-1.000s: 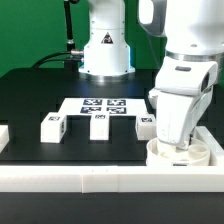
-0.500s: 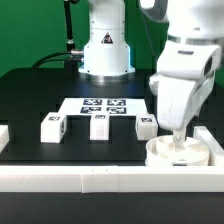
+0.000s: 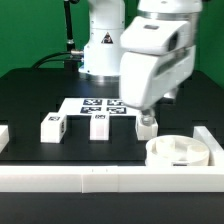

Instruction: Assemble stool

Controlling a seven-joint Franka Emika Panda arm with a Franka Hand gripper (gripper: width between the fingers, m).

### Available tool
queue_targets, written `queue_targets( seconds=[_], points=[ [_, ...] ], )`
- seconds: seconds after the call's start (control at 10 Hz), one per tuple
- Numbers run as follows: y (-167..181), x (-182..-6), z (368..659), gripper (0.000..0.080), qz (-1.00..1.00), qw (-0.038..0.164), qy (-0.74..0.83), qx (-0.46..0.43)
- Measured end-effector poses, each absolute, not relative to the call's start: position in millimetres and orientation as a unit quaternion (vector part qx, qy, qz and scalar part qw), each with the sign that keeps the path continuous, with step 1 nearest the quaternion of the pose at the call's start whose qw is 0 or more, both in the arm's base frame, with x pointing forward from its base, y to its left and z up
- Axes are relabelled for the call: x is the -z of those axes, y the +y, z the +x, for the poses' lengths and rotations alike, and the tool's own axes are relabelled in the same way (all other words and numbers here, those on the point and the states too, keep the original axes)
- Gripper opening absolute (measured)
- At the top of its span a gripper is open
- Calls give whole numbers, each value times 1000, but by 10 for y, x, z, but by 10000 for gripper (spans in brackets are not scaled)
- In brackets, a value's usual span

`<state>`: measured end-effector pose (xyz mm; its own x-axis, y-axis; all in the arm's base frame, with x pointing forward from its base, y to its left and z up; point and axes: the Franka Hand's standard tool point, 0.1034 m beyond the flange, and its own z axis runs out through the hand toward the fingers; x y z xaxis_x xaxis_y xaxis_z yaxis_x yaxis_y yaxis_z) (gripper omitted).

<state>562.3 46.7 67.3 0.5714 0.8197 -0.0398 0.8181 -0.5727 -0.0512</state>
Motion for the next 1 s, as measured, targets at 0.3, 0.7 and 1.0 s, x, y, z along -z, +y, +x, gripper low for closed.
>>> queue_targets(
  seconds=[0.3, 0.7, 1.0],
  points=[
    [339, -624, 5553, 649, -887, 17, -461, -34],
    [355, -604, 5538, 649, -941, 19, -335, -35],
    [361, -485, 5411, 649, -995, 27, -93, -35]
  ],
)
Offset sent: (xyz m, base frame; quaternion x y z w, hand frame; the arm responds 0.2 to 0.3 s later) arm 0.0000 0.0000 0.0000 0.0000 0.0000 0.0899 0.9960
